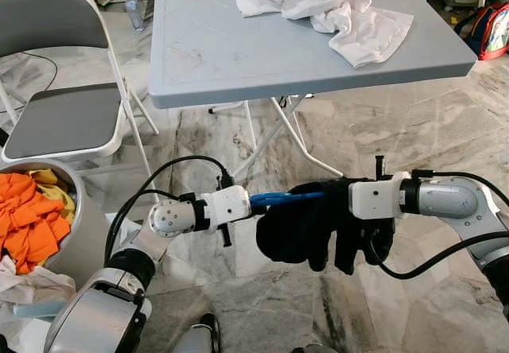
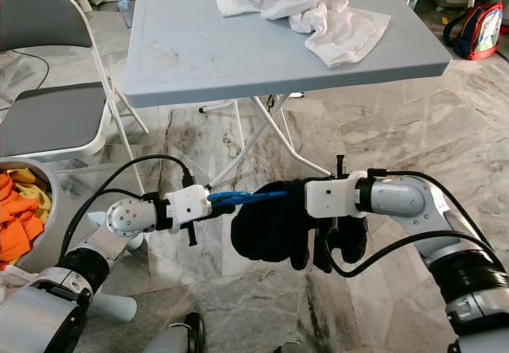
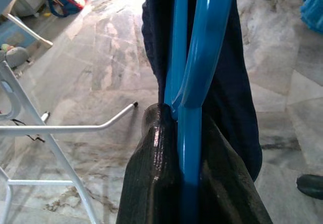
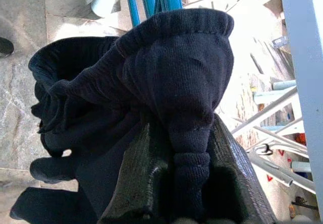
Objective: Hang hanger
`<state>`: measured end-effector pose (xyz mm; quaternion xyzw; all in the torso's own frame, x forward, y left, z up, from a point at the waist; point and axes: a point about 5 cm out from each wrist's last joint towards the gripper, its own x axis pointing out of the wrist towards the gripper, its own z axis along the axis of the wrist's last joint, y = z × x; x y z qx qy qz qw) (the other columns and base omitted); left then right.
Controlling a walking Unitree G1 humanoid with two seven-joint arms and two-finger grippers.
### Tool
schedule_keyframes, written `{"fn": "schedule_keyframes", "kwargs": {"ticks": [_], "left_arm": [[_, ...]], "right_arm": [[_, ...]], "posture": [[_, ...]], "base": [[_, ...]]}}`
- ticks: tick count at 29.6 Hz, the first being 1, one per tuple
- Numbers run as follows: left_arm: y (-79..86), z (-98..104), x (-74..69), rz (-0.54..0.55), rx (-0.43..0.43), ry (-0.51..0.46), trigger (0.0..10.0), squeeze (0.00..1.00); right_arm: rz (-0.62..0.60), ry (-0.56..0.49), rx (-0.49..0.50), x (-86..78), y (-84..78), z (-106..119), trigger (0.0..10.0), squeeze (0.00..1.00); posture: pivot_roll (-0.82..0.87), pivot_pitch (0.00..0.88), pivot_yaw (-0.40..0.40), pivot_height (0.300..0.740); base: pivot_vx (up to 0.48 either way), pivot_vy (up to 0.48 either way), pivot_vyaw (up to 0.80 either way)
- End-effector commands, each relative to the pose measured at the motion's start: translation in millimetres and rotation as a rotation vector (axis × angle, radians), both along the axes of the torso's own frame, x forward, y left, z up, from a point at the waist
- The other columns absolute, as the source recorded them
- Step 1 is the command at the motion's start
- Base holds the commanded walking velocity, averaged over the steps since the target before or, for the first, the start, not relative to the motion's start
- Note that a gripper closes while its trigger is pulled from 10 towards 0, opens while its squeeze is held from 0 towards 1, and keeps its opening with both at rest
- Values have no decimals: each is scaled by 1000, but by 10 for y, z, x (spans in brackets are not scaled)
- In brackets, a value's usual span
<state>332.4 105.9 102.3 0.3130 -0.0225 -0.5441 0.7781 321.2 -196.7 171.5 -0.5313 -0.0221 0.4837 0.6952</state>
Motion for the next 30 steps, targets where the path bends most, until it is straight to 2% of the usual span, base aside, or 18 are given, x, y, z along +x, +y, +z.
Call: {"fn": "schedule_keyframes", "kwargs": {"ticks": [1,6,10,18,19,20,22,23,30], "left_arm": [[57,-168,-66,0,54,97,0,0],[59,-209,-84,0,49,145,0,0],[60,-234,-88,19,0,216,0,0],[62,-222,-83,24,-19,223,0,0],[58,-222,-85,22,-20,224,0,0],[54,-222,-86,19,-21,227,0,0],[53,-221,-86,18,-21,228,0,0],[48,-220,-87,17,-22,229,0,0],[53,-218,-81,26,-27,227,0,0]], "right_arm": [[5,-72,50,10,-16,137,10000,0],[10,-77,52,11,7,128,10000,0],[23,-82,54,9,41,119,10000,0],[32,-68,57,-8,53,99,10000,0],[34,-62,56,-13,54,92,10000,533],[37,-59,56,-17,58,89,10000,961],[38,-59,57,-18,60,89,10000,961],[39,-47,59,-23,60,85,10000,1000],[40,-33,56,-27,41,82,10000,1000]], "posture": [[-51,227,21,740],[-49,226,19,740],[-48,227,15,740],[-51,230,11,740],[-53,231,9,740],[-53,231,9,740],[-53,231,9,740],[-56,233,7,740],[-56,234,4,740]], "base": [[0,0,0],[0,0,0],[0,0,0],[0,0,0],[0,0,0],[0,0,0],[0,0,0],[0,0,0],[0,0,0]]}}
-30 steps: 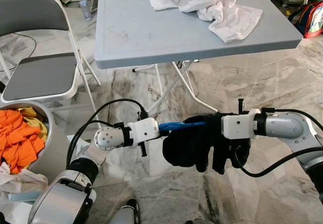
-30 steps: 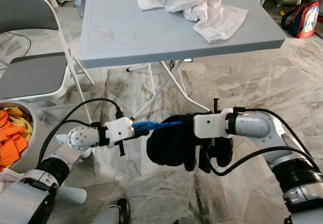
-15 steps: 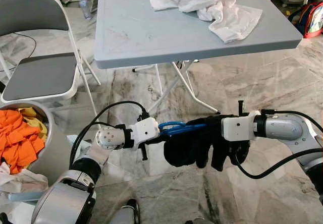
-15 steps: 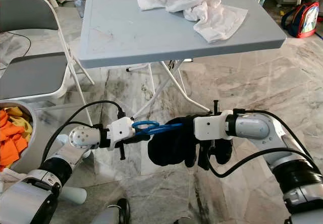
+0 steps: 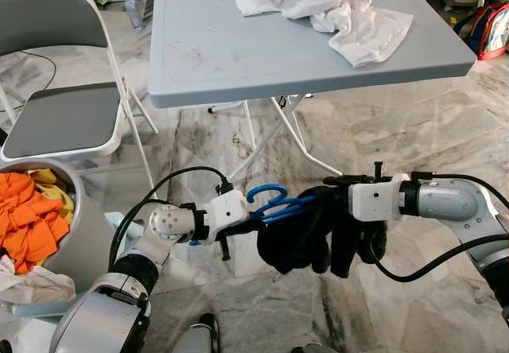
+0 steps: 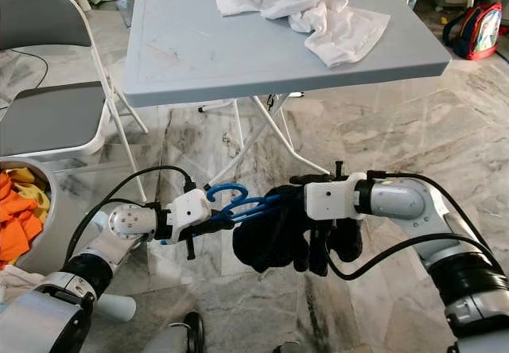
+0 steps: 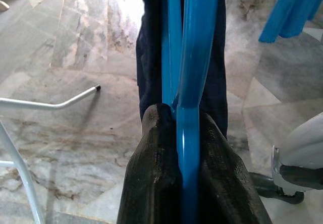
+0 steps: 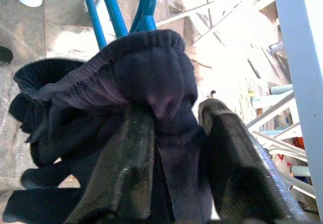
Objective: Hang hanger
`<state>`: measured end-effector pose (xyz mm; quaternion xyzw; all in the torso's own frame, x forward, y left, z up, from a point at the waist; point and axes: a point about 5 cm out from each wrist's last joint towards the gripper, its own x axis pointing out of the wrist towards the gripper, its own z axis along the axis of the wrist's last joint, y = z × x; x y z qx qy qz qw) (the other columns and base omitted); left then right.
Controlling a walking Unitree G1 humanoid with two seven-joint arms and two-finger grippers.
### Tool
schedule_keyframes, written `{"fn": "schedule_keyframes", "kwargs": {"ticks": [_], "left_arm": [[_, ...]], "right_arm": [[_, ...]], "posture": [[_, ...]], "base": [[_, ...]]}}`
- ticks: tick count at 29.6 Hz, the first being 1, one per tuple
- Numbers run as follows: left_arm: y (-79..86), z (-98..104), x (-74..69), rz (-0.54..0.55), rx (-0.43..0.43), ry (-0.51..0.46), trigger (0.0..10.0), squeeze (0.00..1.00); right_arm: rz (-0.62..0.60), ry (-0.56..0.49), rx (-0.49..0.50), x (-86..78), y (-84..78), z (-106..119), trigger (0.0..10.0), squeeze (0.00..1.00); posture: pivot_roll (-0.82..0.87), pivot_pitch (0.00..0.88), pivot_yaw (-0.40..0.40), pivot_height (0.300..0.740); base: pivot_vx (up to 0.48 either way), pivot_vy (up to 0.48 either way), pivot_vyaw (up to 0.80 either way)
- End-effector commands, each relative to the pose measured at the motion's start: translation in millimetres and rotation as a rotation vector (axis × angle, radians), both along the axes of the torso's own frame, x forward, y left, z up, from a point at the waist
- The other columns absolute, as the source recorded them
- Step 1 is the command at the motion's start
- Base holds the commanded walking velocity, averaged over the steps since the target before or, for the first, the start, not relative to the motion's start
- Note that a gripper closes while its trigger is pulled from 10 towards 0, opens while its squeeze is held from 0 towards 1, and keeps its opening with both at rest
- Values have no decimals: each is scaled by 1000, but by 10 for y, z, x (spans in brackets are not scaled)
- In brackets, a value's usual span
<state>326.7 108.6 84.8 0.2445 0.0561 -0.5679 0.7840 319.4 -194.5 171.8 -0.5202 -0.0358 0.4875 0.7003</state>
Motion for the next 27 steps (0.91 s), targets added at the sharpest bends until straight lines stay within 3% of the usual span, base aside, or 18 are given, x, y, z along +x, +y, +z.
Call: {"fn": "schedule_keyframes", "kwargs": {"ticks": [1,13,16,19,21,27], "left_arm": [[24,-43,-24,13,-4,15,0,0],[14,4,13,98,-75,-50,0,0],[-3,28,32,146,-105,-92,0,0],[-2,15,31,177,-115,-102,0,0],[9,12,35,230,-140,-128,0,0],[7,41,52,301,-206,-154,0,0]], "right_arm": [[23,-30,23,-6,16,81,10000,1000],[7,-36,46,24,16,93,10000,1000],[-27,-86,80,70,16,151,10000,1000],[-81,-140,151,126,11,237,10000,1000],[-207,-224,247,209,-12,309,10000,1000],[-351,-245,403,234,-17,271,10000,1000]], "posture": [[-55,233,4,740],[-55,233,-1,740],[-54,233,-5,740],[-53,234,-9,740],[-50,235,-14,740],[-44,237,-17,740]], "base": [[0,0,0],[0,0,0],[0,0,0],[0,0,0],[0,0,0],[0,0,0]]}}
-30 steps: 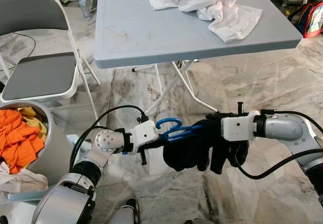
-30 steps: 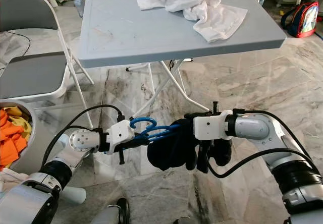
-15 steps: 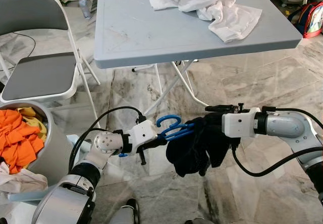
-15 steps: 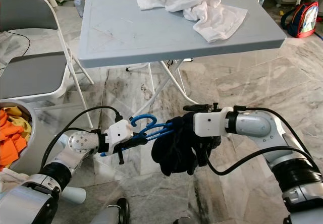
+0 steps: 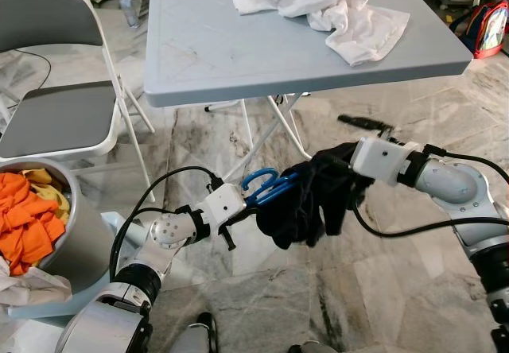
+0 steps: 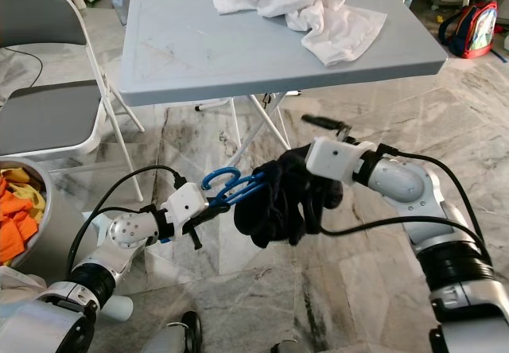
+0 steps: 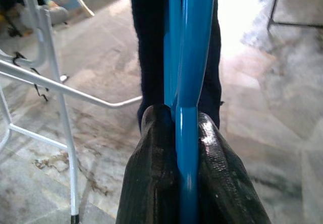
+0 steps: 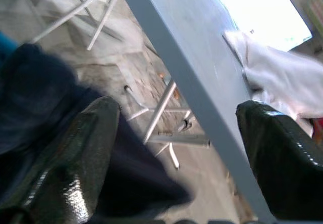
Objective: Hang hanger
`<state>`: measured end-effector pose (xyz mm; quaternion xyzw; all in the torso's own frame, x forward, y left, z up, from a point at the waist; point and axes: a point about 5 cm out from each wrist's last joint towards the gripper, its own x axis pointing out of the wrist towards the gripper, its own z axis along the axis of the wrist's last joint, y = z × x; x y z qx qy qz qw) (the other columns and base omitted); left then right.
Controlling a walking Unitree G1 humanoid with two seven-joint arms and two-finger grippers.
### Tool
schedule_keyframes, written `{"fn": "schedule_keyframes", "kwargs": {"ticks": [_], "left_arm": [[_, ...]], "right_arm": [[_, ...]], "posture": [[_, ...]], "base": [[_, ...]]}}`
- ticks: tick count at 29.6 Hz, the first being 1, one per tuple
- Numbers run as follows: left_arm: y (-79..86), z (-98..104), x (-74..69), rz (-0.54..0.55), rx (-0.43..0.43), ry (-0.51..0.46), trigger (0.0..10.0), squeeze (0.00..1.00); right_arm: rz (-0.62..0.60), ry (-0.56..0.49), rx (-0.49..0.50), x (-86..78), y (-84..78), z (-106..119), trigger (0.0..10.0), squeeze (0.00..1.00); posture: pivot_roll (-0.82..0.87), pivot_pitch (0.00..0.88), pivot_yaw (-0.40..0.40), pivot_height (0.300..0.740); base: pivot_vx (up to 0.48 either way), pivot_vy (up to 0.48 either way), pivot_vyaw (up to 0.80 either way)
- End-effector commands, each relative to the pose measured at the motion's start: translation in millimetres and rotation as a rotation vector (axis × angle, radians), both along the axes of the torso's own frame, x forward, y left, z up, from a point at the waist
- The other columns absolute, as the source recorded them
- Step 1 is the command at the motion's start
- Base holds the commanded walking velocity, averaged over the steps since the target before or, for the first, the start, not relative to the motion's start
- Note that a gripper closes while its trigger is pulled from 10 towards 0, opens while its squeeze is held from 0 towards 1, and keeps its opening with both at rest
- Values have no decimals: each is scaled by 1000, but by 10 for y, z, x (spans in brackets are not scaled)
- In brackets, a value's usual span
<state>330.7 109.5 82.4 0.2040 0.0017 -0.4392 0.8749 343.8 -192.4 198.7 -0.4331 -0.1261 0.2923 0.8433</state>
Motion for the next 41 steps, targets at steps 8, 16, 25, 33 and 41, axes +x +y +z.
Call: {"fn": "schedule_keyframes", "kwargs": {"ticks": [8,16,25,33,41], "left_arm": [[-37,164,89,159,-199,-62,0,0],[-144,212,84,140,-248,-71,0,0],[-296,205,39,79,-283,-33,0,0],[-424,153,-56,-4,-291,-3,0,0],[-497,156,-116,-54,-300,-3,0,0]], "right_arm": [[-334,17,337,-19,-106,-295,10000,1000],[-301,241,393,-147,51,-690,10000,306],[-252,397,405,-233,226,-879,10000,0],[-236,443,426,-217,398,-929,10000,0],[-377,382,497,-67,349,-883,0,0]], "posture": [[-26,248,-5,740],[-25,250,6,740],[-28,244,4,740],[-25,243,4,740],[-21,247,8,740]], "base": [[0,0,0],[0,0,0],[0,0,0],[0,0,0],[0,0,0]]}}
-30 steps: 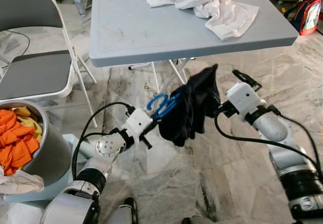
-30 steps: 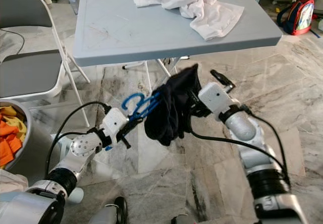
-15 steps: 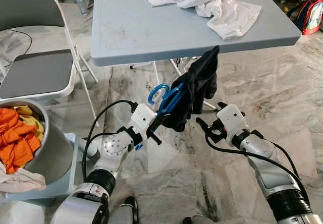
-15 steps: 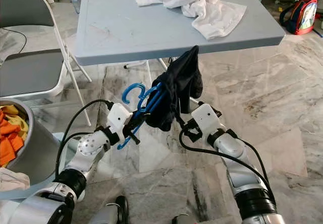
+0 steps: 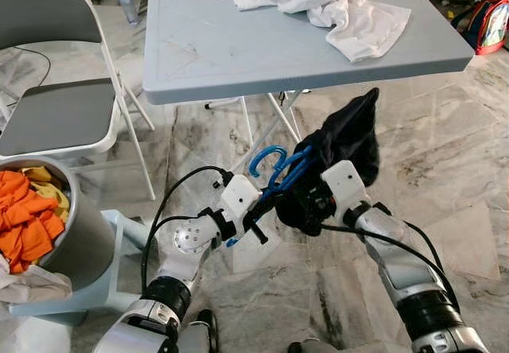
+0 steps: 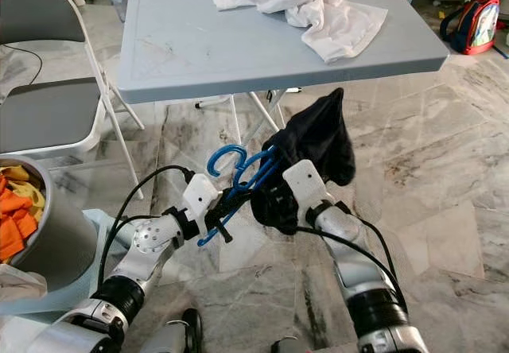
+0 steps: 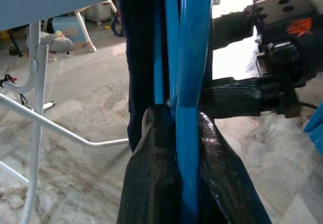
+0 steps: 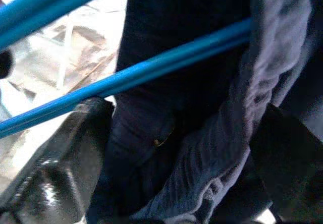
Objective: Hang hanger
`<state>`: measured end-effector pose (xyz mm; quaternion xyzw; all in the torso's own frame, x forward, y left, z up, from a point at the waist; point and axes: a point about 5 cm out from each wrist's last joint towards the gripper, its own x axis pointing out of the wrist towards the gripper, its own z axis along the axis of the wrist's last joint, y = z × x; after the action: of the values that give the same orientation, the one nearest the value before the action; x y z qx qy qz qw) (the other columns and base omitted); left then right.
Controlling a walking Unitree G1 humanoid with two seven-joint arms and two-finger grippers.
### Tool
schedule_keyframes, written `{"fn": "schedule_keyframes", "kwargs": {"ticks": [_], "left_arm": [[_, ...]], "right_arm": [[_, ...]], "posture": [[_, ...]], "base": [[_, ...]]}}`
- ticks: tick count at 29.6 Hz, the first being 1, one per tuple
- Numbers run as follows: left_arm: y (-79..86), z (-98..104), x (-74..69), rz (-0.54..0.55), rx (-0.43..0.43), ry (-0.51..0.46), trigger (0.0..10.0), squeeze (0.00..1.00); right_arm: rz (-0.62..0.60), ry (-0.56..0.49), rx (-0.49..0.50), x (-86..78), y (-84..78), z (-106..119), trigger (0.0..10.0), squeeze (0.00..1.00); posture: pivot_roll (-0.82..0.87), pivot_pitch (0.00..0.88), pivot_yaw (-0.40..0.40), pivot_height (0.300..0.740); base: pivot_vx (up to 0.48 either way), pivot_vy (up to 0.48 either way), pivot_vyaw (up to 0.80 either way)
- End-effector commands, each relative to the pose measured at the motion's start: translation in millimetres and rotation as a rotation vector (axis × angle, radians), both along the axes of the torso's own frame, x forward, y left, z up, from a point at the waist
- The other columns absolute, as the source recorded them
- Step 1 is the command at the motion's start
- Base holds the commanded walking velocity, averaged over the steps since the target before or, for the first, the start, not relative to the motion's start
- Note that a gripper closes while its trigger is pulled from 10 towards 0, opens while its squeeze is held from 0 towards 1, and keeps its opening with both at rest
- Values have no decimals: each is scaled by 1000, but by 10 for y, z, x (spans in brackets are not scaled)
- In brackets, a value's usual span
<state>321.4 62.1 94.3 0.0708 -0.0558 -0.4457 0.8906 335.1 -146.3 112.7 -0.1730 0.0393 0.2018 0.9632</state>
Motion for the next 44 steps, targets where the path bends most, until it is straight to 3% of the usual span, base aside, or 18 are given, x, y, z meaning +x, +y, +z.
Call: {"fn": "schedule_keyframes", "kwargs": {"ticks": [1,6,13,25,32,40,44], "left_arm": [[-27,49,-25,-35,-14,-29,0,0],[-17,95,-31,-51,-29,-38,0,0],[-15,87,-55,-70,-7,-47,0,0],[47,35,-28,-33,75,-45,0,0],[194,-55,79,92,217,-22,0,0],[217,-195,36,63,305,23,0,0],[183,-288,-30,-3,358,51,0,0]], "right_arm": [[-108,-2,9,41,-155,-7,0,0],[-263,-48,-10,138,-374,74,0,0],[-310,-80,-2,190,-438,140,0,0],[-293,-113,-4,192,-445,201,0,0],[-203,-146,-41,113,-451,320,0,0],[-187,-206,-10,118,-415,560,0,0],[-198,-226,14,153,-377,652,0,0]], "posture": [[-21,247,8,740],[-20,247,8,740],[-19,248,12,740],[-19,247,16,740],[-23,244,18,740],[-37,244,23,740],[-40,242,25,740]], "base": [[0,0,0],[0,0,0],[0,0,0],[0,0,0],[0,0,0],[0,0,0],[0,0,0]]}}
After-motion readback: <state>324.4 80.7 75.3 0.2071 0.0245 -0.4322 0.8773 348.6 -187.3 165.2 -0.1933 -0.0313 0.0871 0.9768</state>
